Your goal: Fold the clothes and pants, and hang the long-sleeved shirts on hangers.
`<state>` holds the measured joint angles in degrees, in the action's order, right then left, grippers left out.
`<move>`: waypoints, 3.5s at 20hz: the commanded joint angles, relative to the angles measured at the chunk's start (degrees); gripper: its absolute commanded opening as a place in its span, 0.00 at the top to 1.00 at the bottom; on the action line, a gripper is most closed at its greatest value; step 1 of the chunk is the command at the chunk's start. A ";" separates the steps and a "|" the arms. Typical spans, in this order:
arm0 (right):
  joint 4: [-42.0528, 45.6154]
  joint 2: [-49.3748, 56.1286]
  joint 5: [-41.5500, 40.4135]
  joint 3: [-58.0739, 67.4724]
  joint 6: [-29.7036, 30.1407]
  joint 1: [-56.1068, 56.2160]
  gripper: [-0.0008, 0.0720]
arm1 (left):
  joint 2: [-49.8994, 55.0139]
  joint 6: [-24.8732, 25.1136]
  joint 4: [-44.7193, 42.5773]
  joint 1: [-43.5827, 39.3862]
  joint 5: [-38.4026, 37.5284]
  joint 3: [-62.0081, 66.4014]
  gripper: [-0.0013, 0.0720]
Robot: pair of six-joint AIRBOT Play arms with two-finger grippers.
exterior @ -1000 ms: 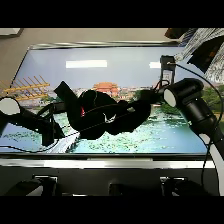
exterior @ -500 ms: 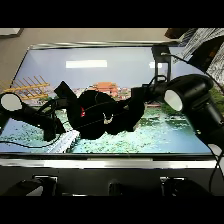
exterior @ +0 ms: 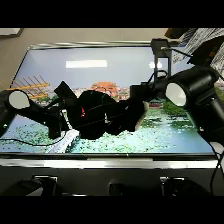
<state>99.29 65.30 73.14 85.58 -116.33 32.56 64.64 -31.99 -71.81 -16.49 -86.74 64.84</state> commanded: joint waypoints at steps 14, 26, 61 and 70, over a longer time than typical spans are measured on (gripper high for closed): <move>20.37 -1.36 15.61 0.35 4.11 6.56 0.95 | 4.46 4.72 -6.45 -6.93 -1.38 6.23 0.95; 23.65 -0.28 -2.54 1.64 9.64 6.58 0.95 | 7.78 12.76 7.58 0.26 -1.81 12.81 0.95; -1.77 2.56 -2.43 6.54 13.38 6.58 0.95 | 17.86 4.28 -0.68 -7.41 4.59 12.83 0.95; -2.84 2.56 0.61 6.54 12.02 6.58 0.95 | 17.88 -1.90 4.44 -10.54 13.33 12.83 0.95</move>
<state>96.77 67.83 73.10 92.14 -103.50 39.11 82.48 -32.77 -70.32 -26.28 -75.88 77.60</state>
